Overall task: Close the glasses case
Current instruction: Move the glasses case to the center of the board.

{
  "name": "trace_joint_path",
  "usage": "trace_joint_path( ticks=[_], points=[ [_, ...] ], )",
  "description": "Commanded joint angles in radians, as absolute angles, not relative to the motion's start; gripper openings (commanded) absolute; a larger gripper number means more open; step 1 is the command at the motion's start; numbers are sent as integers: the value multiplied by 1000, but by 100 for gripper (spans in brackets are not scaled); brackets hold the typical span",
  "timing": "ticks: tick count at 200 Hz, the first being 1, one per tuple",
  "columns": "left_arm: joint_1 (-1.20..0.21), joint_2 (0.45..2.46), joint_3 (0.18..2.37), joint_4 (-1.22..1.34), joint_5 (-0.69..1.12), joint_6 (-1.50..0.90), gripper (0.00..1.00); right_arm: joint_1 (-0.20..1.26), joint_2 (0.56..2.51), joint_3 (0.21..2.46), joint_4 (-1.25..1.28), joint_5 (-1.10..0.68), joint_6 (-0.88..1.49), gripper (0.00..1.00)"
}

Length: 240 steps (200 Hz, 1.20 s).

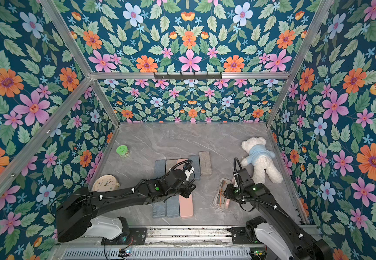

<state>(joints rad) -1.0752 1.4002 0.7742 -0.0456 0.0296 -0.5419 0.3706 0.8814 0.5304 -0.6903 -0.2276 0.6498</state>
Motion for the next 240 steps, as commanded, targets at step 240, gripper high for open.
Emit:
trace_joint_path(
  ticks=[240],
  points=[
    [-930,1227,605,-5,85,-560,27,598,933,606,-726,-153,618,30]
  ],
)
